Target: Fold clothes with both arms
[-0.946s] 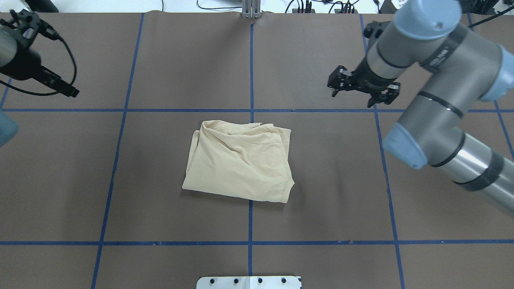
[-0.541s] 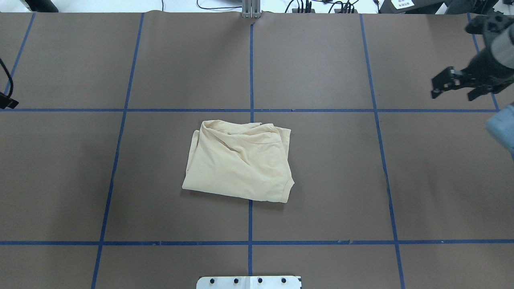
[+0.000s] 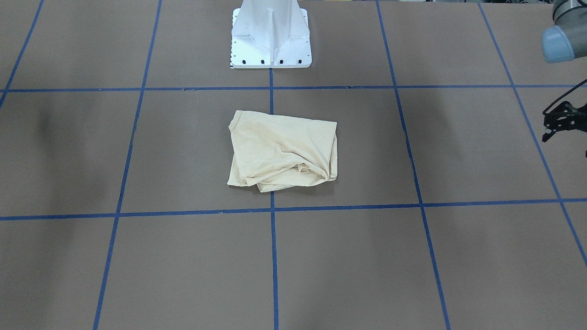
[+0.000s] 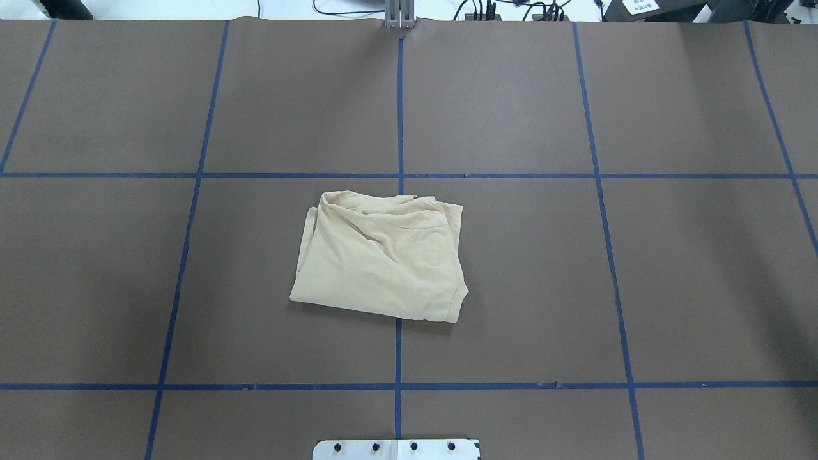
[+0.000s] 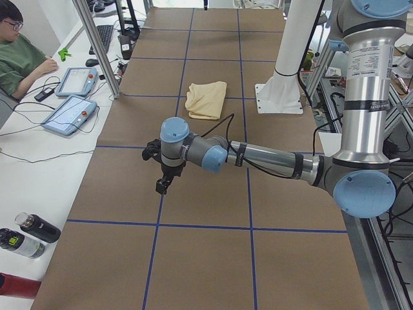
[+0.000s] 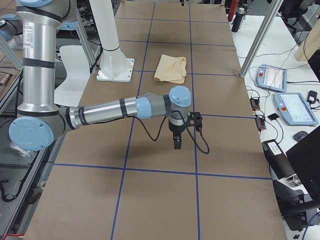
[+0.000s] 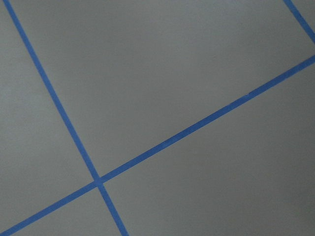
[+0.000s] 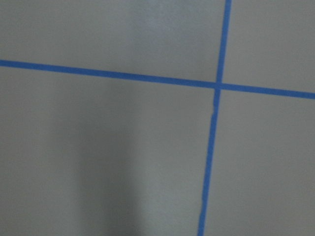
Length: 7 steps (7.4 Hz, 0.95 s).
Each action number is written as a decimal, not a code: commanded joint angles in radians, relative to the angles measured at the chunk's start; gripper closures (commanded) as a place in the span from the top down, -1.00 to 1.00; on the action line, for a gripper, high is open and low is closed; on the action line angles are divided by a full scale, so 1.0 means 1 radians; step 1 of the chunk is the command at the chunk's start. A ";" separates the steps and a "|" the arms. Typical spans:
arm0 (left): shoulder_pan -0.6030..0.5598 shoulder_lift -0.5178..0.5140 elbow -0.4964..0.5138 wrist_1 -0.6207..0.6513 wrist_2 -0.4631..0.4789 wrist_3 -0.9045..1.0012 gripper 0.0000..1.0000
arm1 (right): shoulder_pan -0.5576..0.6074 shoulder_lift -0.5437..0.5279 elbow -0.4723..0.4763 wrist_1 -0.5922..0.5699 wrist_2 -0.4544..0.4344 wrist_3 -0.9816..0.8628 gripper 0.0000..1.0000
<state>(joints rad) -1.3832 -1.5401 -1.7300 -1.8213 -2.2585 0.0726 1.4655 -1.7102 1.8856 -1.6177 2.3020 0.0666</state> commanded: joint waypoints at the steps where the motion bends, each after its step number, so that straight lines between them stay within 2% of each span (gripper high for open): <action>1: -0.121 0.032 0.046 0.002 -0.030 0.004 1.00 | 0.058 -0.069 -0.005 0.007 -0.007 -0.080 1.00; 2: -0.167 0.060 0.050 0.000 -0.111 0.016 1.00 | 0.062 -0.089 -0.009 0.010 -0.007 -0.096 1.00; 3: -0.180 0.104 0.046 0.004 -0.128 0.077 1.00 | 0.067 -0.126 -0.010 0.012 -0.004 -0.143 1.00; 4: -0.207 0.148 0.056 0.017 -0.131 0.079 1.00 | 0.071 -0.134 -0.010 0.010 -0.004 -0.142 1.00; 6: -0.220 0.155 0.038 0.049 -0.118 0.076 1.00 | 0.072 -0.137 -0.013 0.010 -0.004 -0.136 1.00; 7: -0.218 0.144 0.030 0.156 -0.116 0.076 1.00 | 0.072 -0.138 -0.011 0.010 -0.004 -0.136 1.00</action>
<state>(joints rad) -1.5984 -1.3916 -1.6919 -1.7559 -2.3778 0.1481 1.5364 -1.8463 1.8739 -1.6076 2.2974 -0.0690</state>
